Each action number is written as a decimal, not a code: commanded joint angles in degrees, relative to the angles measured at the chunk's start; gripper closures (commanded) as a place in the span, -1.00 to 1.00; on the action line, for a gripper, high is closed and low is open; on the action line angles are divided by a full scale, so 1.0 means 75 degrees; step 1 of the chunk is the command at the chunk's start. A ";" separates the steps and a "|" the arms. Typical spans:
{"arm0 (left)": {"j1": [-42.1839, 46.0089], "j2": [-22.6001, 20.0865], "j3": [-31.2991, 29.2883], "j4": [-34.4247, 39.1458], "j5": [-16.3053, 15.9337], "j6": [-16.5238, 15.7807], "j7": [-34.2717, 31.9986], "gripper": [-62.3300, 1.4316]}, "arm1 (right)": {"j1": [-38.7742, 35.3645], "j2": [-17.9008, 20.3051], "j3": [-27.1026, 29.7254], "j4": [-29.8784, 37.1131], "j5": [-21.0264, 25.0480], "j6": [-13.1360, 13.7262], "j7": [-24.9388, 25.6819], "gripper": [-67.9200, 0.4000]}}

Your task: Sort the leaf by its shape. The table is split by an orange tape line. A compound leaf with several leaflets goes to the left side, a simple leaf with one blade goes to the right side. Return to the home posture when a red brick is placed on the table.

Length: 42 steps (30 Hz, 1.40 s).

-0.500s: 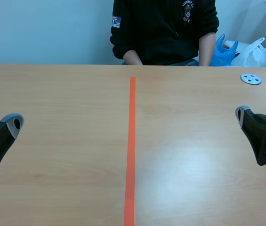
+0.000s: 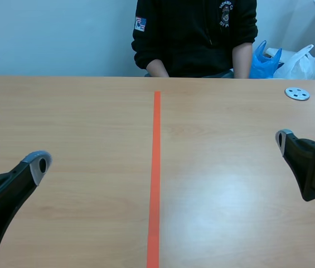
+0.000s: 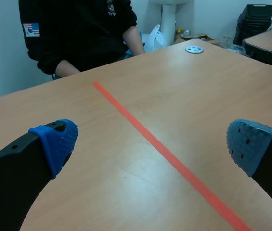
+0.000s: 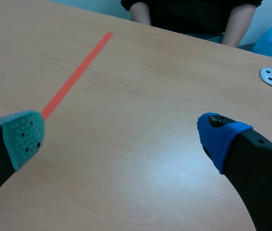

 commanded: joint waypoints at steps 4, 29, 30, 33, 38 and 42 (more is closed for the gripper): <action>0.0038 0.0000 -0.0020 0.0140 -0.0396 0.0041 -0.0064 -1.00 | 0.0023 -0.0003 0.0073 0.0178 0.0052 -0.0023 0.0114 -1.00; 0.0038 0.0000 -0.0020 0.0140 -0.0542 0.0207 0.0280 -1.00 | 0.0026 -0.0003 0.0073 0.0178 0.0052 -0.0029 0.0125 -1.00; 0.0038 0.0000 -0.0020 0.0140 -0.0542 0.0207 0.0280 -1.00 | 0.0026 -0.0003 0.0073 0.0178 0.0052 -0.0029 0.0152 -1.00; 0.0038 0.0000 -0.0020 0.0140 -0.0542 0.0207 0.0274 -1.00 | 0.0029 -0.0003 0.0070 0.0175 0.0052 -0.0061 0.0181 -1.00; 0.0038 0.0000 -0.0020 0.0140 -0.0545 0.0187 0.0125 -1.00 | 0.0029 -0.0003 0.0070 0.0175 0.0050 -0.0061 0.0216 -1.00; 0.0035 0.0000 -0.0020 0.0140 -0.0545 0.0187 -0.0073 -1.00 | 0.0050 -0.0003 0.0064 0.0175 0.0050 -0.0064 0.0256 -1.00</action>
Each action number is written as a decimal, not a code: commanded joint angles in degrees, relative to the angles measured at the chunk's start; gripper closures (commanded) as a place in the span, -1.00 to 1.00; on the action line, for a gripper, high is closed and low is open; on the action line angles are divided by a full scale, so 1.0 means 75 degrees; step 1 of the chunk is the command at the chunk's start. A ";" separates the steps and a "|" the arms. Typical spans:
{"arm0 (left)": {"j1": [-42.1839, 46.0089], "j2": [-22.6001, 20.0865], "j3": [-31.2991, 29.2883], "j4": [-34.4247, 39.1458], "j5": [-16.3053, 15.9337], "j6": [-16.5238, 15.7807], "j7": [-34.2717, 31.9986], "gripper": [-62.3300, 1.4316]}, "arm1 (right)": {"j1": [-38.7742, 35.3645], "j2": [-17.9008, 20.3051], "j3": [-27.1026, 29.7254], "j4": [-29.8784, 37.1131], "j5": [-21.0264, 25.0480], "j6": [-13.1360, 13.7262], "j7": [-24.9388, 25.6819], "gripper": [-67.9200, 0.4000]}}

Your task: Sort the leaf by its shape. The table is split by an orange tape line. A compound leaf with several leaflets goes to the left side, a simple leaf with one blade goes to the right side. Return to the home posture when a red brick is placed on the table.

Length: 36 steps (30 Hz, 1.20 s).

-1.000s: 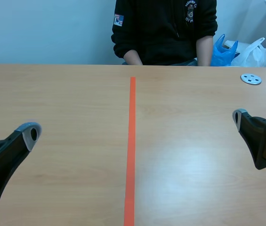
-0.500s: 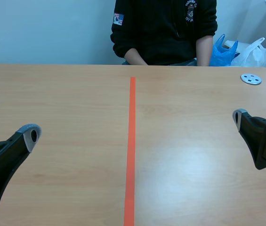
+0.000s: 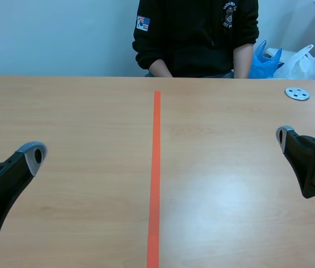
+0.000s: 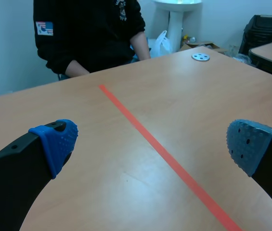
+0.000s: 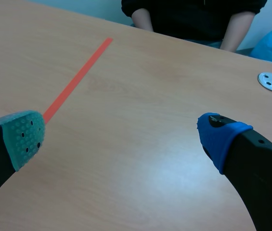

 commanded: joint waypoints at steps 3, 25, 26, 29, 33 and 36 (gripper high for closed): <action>0.0035 -0.0003 -0.0020 0.0140 -0.0105 -0.0015 -0.0050 -1.00 | 0.0070 -0.0003 0.0064 0.0166 0.0044 -0.0061 0.0111 -1.00; 0.0041 0.0020 -0.0020 0.0522 -0.0664 0.0545 0.1719 -1.00 | 0.0067 -0.0003 0.0064 0.0166 -0.0003 -0.0055 0.0000 -1.00; 0.0041 0.0020 -0.0020 0.0641 -0.0647 0.0629 0.1868 -1.00 | 0.0067 -0.0003 0.0064 0.0166 -0.0003 -0.0055 0.0000 -1.00; 0.0041 0.0020 -0.0020 0.0912 -0.0618 0.0819 0.2110 -1.00 | 0.0067 -0.0003 0.0064 0.0166 -0.0003 -0.0055 0.0000 -1.00; 0.0038 0.0020 -0.0020 0.0944 -0.0615 0.0842 0.2218 -1.00 | 0.0067 -0.0003 0.0064 0.0166 -0.0003 -0.0055 -0.0003 -1.00; 0.0038 0.0017 -0.0020 0.0933 -0.0612 0.0848 0.2259 -1.00 | 0.0067 -0.0003 0.0064 0.0166 -0.0006 -0.0055 -0.0003 -1.00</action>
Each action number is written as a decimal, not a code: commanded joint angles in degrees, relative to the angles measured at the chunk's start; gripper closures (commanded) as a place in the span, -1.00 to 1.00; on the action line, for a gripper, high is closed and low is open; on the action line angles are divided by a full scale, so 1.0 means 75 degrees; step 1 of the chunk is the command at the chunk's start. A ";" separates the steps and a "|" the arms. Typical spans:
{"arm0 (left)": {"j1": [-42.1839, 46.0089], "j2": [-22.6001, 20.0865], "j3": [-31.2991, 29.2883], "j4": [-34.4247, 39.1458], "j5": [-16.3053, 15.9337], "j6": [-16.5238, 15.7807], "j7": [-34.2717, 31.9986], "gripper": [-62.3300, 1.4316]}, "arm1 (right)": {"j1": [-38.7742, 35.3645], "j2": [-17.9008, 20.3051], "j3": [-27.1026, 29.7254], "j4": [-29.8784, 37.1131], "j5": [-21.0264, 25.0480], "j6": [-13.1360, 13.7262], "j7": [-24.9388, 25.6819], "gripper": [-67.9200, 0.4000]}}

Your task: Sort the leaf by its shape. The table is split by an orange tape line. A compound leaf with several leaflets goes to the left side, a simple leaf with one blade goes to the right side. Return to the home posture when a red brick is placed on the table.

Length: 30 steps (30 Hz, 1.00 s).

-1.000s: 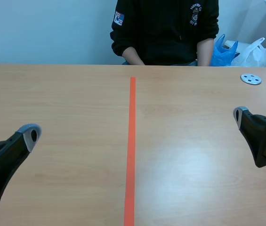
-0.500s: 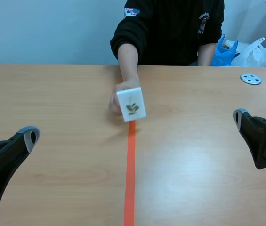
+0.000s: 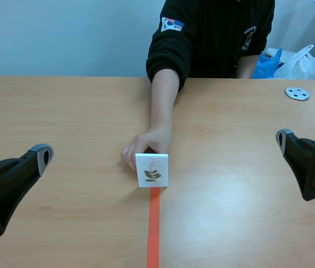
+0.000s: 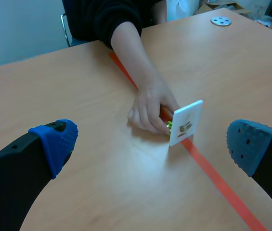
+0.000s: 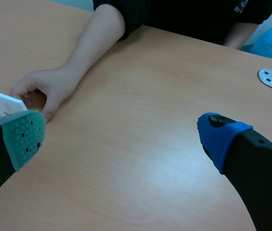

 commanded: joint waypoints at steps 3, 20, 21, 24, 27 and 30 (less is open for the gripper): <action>0.0017 0.0017 -0.0020 0.0032 -0.0076 0.0000 -0.0114 -1.00 | 0.0067 -0.0003 0.0064 0.0166 0.0050 -0.0050 0.0082 -1.00; 0.0017 0.0017 -0.0020 0.0032 -0.0076 -0.0003 -0.0163 -1.00 | 0.0769 0.0169 -0.0522 -0.0475 -0.0740 0.0886 -0.0085 -1.00; 0.0017 0.0017 -0.0020 0.0029 -0.0076 -0.0003 -0.0160 -1.00 | 0.0944 0.0175 -0.0694 -0.0688 -0.0813 0.0901 -0.0079 -1.00; 0.0017 0.0017 -0.0020 0.0026 -0.0076 -0.0003 -0.0160 -1.00 | 0.1518 0.0169 -0.1227 -0.1425 -0.0959 0.0944 0.0090 -1.00; 0.0017 0.0017 -0.0020 -0.0015 -0.0076 -0.0003 -0.0166 -1.00 | 0.2171 0.0154 -0.1839 -0.2154 -0.1070 0.1049 0.0297 -1.00; 0.0017 0.0017 -0.0020 -0.0114 -0.0076 -0.0003 -0.0166 -1.00 | 0.2801 0.0085 -0.2480 -0.2795 -0.1393 0.1061 0.0425 -1.00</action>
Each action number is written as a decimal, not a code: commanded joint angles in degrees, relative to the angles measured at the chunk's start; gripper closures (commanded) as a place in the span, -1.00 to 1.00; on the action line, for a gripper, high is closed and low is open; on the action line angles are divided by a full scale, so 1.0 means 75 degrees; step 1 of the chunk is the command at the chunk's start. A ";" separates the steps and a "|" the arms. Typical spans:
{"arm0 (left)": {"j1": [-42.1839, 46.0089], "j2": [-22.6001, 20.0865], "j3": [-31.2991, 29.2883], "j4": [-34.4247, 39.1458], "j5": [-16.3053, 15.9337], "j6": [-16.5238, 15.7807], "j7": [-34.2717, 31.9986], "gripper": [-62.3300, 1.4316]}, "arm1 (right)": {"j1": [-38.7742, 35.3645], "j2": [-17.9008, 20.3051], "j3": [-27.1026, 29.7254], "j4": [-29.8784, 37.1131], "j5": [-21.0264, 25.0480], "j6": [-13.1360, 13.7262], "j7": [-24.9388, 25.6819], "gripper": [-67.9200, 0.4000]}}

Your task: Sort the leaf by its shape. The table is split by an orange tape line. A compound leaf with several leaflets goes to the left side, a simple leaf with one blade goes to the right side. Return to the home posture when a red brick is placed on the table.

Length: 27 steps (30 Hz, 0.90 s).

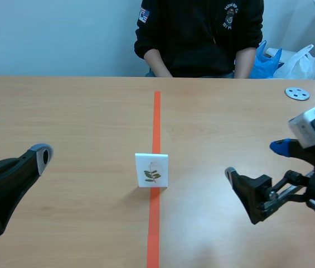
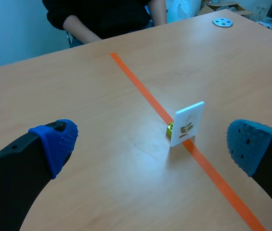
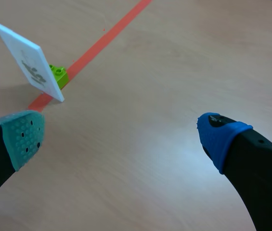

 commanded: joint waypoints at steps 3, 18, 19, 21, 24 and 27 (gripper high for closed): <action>0.0015 0.0017 -0.0020 -0.0114 -0.0073 -0.0017 -0.0111 -1.00 | 0.0819 -0.0111 -0.0632 -0.0525 -0.0306 0.0029 0.0455 -1.00; 0.0015 0.0017 -0.0020 -0.0131 -0.0073 -0.0017 -0.0111 -1.00 | 0.3037 -0.1617 -0.2993 -0.3008 -0.1696 -0.0207 0.1160 -1.00; 0.0015 0.0017 -0.0020 -0.0131 -0.0073 -0.0017 -0.0111 -1.00 | 0.3130 -0.1716 -0.3104 -0.3121 -0.1754 -0.0277 0.1163 -1.00; 0.0015 0.0017 -0.0020 -0.0131 -0.0073 -0.0017 -0.0111 -1.00 | 0.3322 -0.1923 -0.3305 -0.3386 -0.1874 -0.0367 0.1183 -1.00; 0.0015 0.0017 -0.0020 -0.0131 -0.0073 -0.0017 -0.0111 -1.00 | 0.3561 -0.2209 -0.3544 -0.3812 -0.1988 -0.0595 0.1247 -0.90; 0.0015 0.0017 -0.0020 -0.0131 -0.0073 -0.0017 -0.0108 -1.00 | 0.3710 -0.2398 -0.3745 -0.4150 -0.2119 -0.0810 0.1303 -0.87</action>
